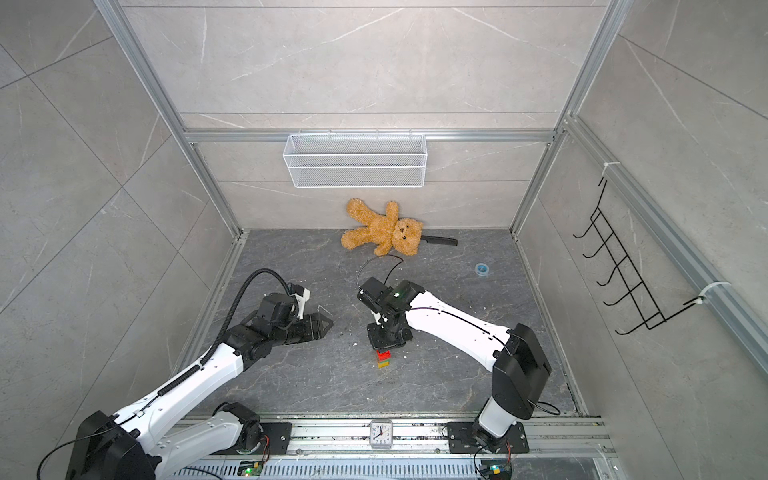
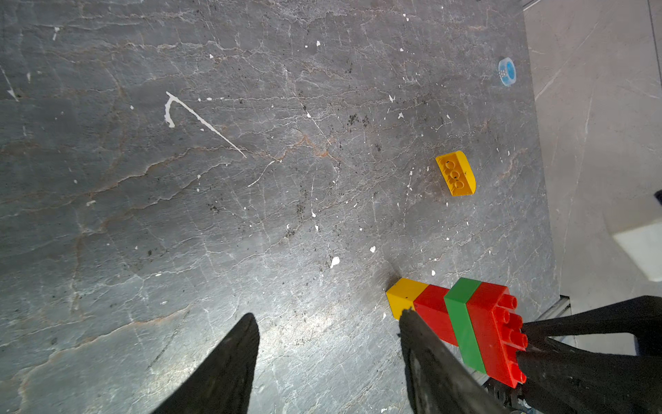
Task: Assemble an ice cream with lego
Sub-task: Assemble the lego brick with the lego brick.
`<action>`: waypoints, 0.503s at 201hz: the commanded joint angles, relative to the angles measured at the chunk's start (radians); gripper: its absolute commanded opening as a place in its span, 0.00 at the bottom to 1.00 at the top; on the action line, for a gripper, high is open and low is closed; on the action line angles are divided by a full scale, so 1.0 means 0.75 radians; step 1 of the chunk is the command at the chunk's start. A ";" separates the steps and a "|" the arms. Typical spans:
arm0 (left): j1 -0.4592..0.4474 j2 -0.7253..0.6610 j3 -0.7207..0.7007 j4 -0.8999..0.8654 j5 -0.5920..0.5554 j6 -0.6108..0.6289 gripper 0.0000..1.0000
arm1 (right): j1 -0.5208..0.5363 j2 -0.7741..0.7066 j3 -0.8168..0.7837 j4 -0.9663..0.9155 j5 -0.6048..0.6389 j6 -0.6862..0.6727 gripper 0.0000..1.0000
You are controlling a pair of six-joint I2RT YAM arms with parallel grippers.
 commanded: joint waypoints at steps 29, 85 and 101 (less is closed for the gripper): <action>-0.005 -0.033 0.019 0.023 0.016 -0.007 0.65 | -0.009 -0.080 0.010 -0.001 0.028 0.002 0.29; -0.008 -0.032 0.021 0.010 0.009 0.000 0.65 | -0.009 -0.050 -0.020 0.015 0.014 0.002 0.27; -0.009 -0.035 0.017 0.011 0.007 -0.004 0.65 | -0.009 -0.032 -0.025 0.015 0.016 -0.001 0.27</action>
